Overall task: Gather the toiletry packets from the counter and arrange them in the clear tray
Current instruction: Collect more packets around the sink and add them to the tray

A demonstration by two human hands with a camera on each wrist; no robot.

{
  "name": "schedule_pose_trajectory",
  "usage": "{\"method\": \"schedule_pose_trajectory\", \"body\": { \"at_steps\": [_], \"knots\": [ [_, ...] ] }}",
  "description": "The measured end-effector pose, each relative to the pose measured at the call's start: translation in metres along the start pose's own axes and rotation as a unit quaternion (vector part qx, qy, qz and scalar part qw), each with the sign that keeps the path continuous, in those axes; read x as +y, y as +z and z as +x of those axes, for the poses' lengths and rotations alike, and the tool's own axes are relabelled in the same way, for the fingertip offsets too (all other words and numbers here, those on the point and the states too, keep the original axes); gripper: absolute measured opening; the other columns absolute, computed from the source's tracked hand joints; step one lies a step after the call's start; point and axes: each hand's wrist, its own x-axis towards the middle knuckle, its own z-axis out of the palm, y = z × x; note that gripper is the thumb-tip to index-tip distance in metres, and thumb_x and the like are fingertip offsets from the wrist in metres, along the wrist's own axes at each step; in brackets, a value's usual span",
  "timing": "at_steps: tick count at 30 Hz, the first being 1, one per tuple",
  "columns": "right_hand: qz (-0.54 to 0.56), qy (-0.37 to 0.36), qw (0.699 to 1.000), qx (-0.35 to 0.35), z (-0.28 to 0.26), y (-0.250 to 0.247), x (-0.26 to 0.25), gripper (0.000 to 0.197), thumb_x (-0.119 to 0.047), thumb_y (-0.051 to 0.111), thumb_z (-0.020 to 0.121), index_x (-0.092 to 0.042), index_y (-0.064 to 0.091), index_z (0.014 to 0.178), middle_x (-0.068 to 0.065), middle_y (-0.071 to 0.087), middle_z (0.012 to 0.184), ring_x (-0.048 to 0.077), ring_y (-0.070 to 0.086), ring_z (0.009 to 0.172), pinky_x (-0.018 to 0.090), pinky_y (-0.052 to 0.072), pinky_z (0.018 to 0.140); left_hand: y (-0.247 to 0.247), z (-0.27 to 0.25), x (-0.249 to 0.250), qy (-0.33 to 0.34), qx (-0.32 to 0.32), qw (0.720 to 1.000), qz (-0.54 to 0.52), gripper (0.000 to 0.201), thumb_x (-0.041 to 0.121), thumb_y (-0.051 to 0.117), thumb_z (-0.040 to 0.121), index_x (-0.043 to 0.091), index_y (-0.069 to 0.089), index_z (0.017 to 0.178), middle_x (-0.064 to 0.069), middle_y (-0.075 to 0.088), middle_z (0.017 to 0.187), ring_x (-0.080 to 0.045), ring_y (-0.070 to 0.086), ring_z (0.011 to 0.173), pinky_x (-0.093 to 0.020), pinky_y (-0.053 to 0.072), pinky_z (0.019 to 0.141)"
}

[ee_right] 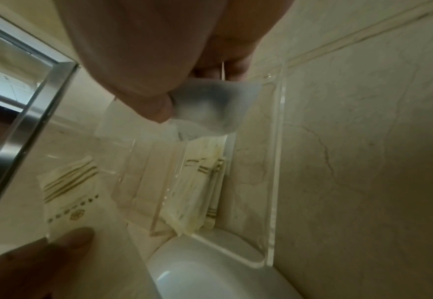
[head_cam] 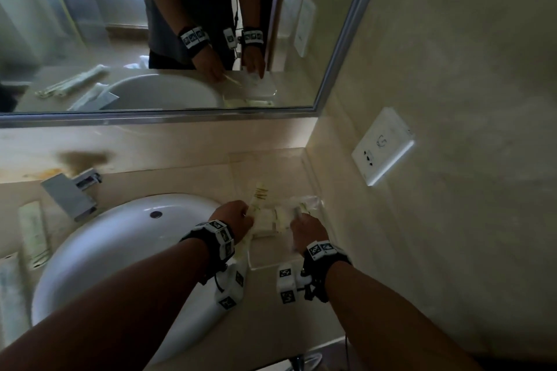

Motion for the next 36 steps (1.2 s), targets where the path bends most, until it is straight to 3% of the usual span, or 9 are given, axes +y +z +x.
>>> {"method": "schedule_pose_trajectory", "body": {
  "at_steps": [3, 6, 8, 14, 18, 23, 27, 33, 36],
  "knots": [
    [-0.054, 0.030, 0.998, 0.021, 0.003, -0.008, 0.015, 0.030, -0.035, 0.034, 0.098, -0.018, 0.058, 0.101, 0.011, 0.064, 0.118, 0.033, 0.060, 0.105, 0.034, 0.045, 0.088, 0.010, 0.006, 0.011, 0.002, -0.002, 1.000, -0.025, 0.020, 0.033, 0.057, 0.091, 0.017, 0.047, 0.084, -0.001, 0.048, 0.079, -0.025, 0.051, 0.081, -0.029, 0.040, 0.068],
    [-0.127, 0.021, 0.991, 0.024, 0.005, -0.024, 0.017, 0.036, -0.022, 0.032, 0.101, -0.017, 0.055, 0.127, 0.011, 0.060, 0.125, 0.033, 0.058, 0.113, 0.038, 0.044, 0.098, 0.015, 0.010, 0.017, -0.012, -0.003, 0.997, -0.080, 0.019, 0.033, 0.061, 0.088, 0.016, 0.053, 0.084, -0.002, 0.054, 0.080, -0.029, 0.063, 0.082, -0.038, 0.056, 0.072],
    [-0.142, 0.021, 0.989, 0.028, 0.007, -0.034, 0.019, 0.038, -0.016, 0.034, 0.101, -0.014, 0.049, 0.137, 0.013, 0.057, 0.131, 0.031, 0.055, 0.120, 0.038, 0.043, 0.100, 0.017, 0.013, 0.019, -0.019, -0.010, 0.995, -0.097, 0.020, 0.031, 0.060, 0.089, 0.013, 0.053, 0.083, -0.007, 0.057, 0.084, -0.032, 0.065, 0.085, -0.044, 0.059, 0.077],
    [-0.141, 0.067, 0.986, 0.054, 0.037, -0.030, 0.027, 0.036, -0.027, 0.033, 0.100, -0.012, 0.055, 0.125, 0.012, 0.057, 0.131, 0.032, 0.055, 0.119, 0.037, 0.044, 0.102, 0.020, 0.024, 0.014, -0.050, -0.023, 0.986, -0.157, 0.019, 0.020, 0.058, 0.087, 0.012, 0.047, 0.073, -0.015, 0.059, 0.079, -0.037, 0.069, 0.083, -0.053, 0.059, 0.073],
    [-0.156, 0.074, 0.983, 0.061, 0.054, -0.014, 0.038, 0.043, -0.026, 0.029, 0.100, -0.013, 0.055, 0.131, 0.007, 0.055, 0.129, 0.029, 0.055, 0.119, 0.037, 0.044, 0.099, 0.023, 0.027, 0.006, -0.063, -0.034, 0.979, -0.192, 0.012, 0.019, 0.060, 0.086, 0.007, 0.058, 0.083, -0.024, 0.068, 0.095, -0.036, 0.070, 0.085, -0.054, 0.059, 0.075],
    [-0.187, 0.093, 0.977, 0.049, 0.059, -0.014, 0.038, 0.031, -0.028, 0.034, 0.101, -0.016, 0.056, 0.118, 0.010, 0.059, 0.125, 0.028, 0.056, 0.116, 0.036, 0.048, 0.093, 0.024, 0.023, 0.003, -0.081, -0.035, 0.972, -0.216, 0.012, 0.018, 0.059, 0.090, 0.007, 0.058, 0.085, -0.021, 0.069, 0.093, -0.034, 0.071, 0.083, -0.049, 0.061, 0.075],
    [-0.208, 0.097, 0.973, 0.034, 0.067, -0.008, 0.043, 0.029, -0.026, 0.036, 0.101, -0.016, 0.052, 0.123, 0.010, 0.054, 0.130, 0.027, 0.051, 0.122, 0.040, 0.048, 0.097, 0.029, 0.025, 0.000, -0.086, -0.034, 0.972, -0.217, 0.016, 0.018, 0.059, 0.090, 0.003, 0.060, 0.095, -0.019, 0.069, 0.093, -0.032, 0.071, 0.082, -0.047, 0.061, 0.075],
    [-0.218, 0.105, 0.969, 0.045, 0.077, 0.001, 0.044, 0.027, -0.026, 0.040, 0.099, -0.017, 0.047, 0.124, 0.010, 0.048, 0.134, 0.024, 0.047, 0.124, 0.039, 0.049, 0.098, 0.037, 0.024, -0.001, -0.083, -0.041, 0.973, -0.213, 0.008, 0.020, 0.059, 0.091, 0.012, 0.059, 0.090, -0.013, 0.068, 0.089, -0.026, 0.070, 0.078, -0.038, 0.062, 0.072],
    [-0.201, 0.116, 0.970, 0.075, 0.073, 0.003, 0.043, 0.051, -0.041, 0.050, 0.097, -0.015, 0.038, 0.139, 0.011, 0.039, 0.142, 0.025, 0.042, 0.131, 0.041, 0.046, 0.098, 0.038, 0.025, -0.004, -0.085, -0.043, 0.972, -0.217, 0.011, 0.020, 0.060, 0.092, 0.011, 0.061, 0.098, -0.011, 0.069, 0.086, -0.026, 0.071, 0.078, -0.040, 0.062, 0.072]
  ]
}}
